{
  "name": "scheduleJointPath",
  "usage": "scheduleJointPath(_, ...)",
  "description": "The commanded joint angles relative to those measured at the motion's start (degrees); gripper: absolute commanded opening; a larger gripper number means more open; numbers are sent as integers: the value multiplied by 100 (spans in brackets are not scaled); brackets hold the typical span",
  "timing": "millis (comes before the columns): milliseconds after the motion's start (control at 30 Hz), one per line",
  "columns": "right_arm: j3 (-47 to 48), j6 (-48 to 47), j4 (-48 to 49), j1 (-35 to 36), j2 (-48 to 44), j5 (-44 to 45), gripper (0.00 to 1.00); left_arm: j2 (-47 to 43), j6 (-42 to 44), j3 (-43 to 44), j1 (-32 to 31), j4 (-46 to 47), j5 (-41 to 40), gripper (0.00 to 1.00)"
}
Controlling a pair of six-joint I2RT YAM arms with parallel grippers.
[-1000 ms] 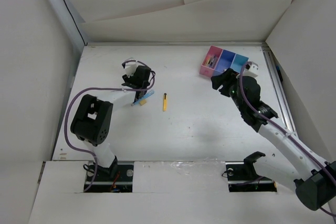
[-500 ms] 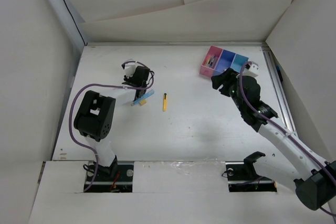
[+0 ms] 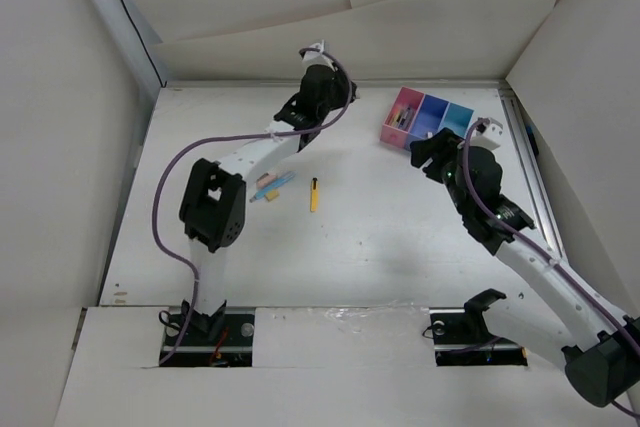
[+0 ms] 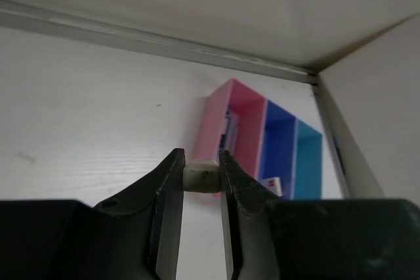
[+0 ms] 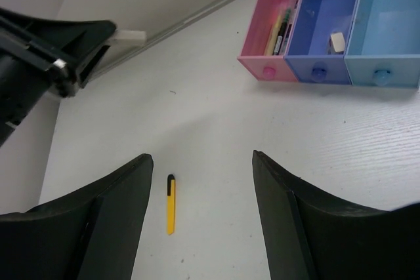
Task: Sort the stationery into containers
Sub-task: Pick up the stationery from the center of the board, then place the stationery in the storage box.
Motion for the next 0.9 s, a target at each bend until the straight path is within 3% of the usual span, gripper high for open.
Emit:
scheduleJointPath(0,155,-78,264,59,-253,232,68,752,-275,681,-35,419,1362,10)
scheduleJointPath(133,155,-78,211,7,-315,232,68,1964,-627,2173,-237,762,2223,10)
scheduleJointPath(367,155,-78,159,-46,-429,232,68,3143,-733,3827,-555,1114,2375,13)
scheduleJointPath(633,155,-78,159,-46,-429,232,68,3769,-953,4400,-660,1588,2507,15)
scheduleJointPath(867,155,-78,159,-46,-491,179,68,3936,-514,4401,-827,1642,2226,19)
